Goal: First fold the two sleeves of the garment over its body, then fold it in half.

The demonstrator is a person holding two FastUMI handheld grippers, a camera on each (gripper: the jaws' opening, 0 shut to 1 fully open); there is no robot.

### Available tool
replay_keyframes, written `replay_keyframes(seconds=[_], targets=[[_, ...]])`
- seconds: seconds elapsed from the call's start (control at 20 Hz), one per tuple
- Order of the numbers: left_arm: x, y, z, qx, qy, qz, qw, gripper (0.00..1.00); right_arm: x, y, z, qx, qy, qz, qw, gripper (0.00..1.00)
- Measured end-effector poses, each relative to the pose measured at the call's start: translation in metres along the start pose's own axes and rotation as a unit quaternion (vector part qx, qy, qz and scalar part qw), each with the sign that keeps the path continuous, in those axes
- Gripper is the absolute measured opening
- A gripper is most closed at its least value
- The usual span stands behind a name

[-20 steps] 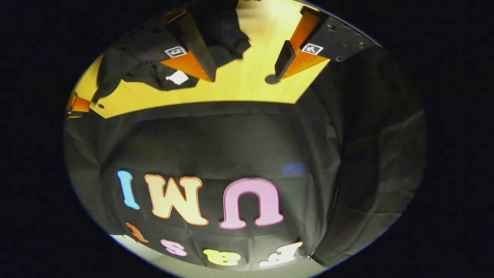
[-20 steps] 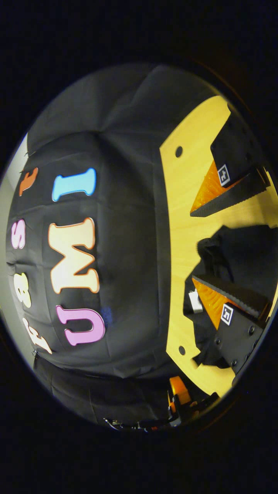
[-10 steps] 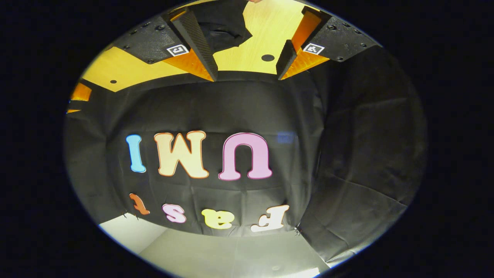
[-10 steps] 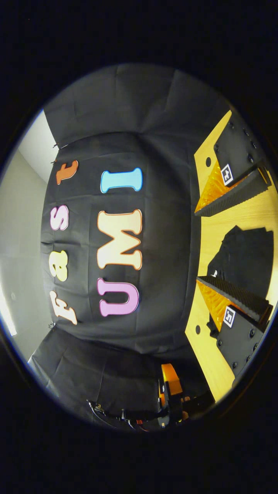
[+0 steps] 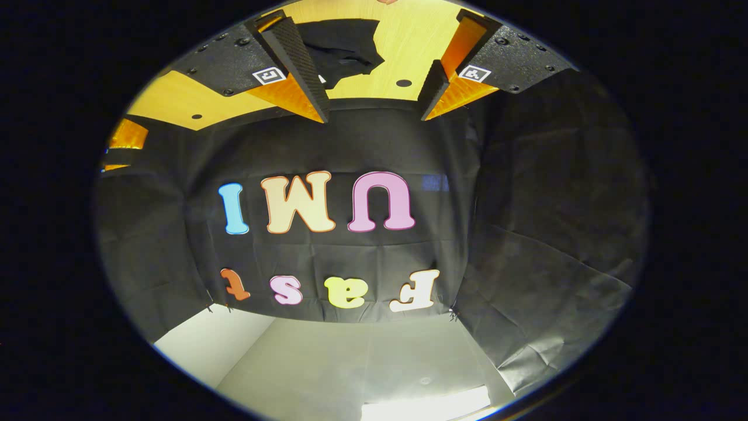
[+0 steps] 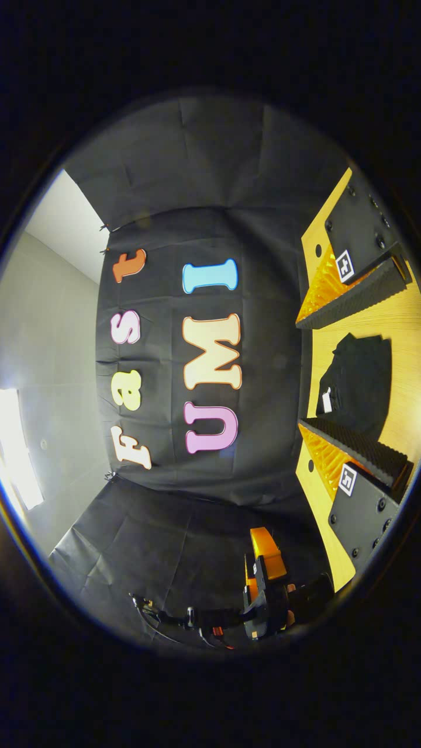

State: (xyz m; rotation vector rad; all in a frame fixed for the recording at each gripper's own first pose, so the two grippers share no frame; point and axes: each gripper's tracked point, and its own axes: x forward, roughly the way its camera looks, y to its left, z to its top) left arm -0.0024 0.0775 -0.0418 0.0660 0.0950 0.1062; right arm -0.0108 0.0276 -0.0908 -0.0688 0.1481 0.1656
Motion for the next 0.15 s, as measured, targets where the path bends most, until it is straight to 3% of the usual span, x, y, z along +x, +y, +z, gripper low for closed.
replay_keyframes(seconds=[0.15], targets=[[-0.027, -0.011, 0.010, -0.002, -0.003, -0.012, 1.000, 0.93, -0.038, 0.004, 0.001, -0.001, -0.006, 0.004, 1.000, 0.95]])
